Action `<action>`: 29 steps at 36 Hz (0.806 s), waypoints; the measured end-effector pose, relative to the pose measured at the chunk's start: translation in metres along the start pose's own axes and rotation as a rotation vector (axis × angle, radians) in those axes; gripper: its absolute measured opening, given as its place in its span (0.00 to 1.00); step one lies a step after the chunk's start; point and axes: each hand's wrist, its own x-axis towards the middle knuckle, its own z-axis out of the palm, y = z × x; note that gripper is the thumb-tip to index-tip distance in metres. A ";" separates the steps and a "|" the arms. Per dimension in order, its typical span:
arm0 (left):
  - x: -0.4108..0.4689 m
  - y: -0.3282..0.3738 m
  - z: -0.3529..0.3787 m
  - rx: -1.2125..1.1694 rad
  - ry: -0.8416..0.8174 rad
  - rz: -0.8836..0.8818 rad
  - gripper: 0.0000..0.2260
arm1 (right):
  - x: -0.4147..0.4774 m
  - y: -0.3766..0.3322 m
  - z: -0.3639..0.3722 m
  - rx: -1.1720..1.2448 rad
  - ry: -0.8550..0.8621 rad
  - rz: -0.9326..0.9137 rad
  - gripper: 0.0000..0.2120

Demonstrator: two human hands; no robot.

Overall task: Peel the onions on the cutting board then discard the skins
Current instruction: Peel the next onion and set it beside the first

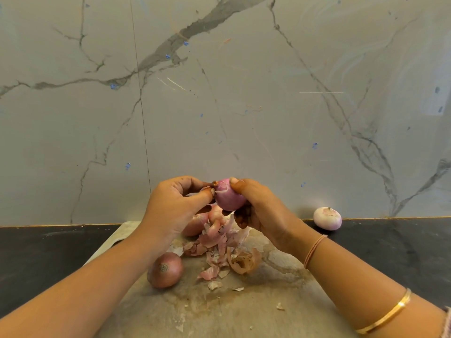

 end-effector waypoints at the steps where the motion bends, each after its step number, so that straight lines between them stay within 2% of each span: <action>1: 0.000 0.000 0.000 0.018 0.008 0.008 0.03 | 0.000 0.000 0.001 -0.038 0.002 -0.020 0.19; 9: 0.001 -0.001 0.000 0.111 0.073 0.047 0.03 | -0.002 0.000 0.006 -0.221 0.037 -0.151 0.19; 16: 0.001 0.000 0.001 0.180 0.076 0.057 0.02 | -0.002 0.001 0.005 -0.252 0.010 -0.178 0.19; 22: 0.004 0.000 -0.003 0.183 0.025 0.057 0.05 | -0.002 -0.001 0.002 -0.198 -0.023 -0.154 0.24; 29: 0.003 0.001 -0.003 0.108 0.003 0.040 0.05 | -0.003 -0.002 0.000 -0.043 -0.057 0.014 0.26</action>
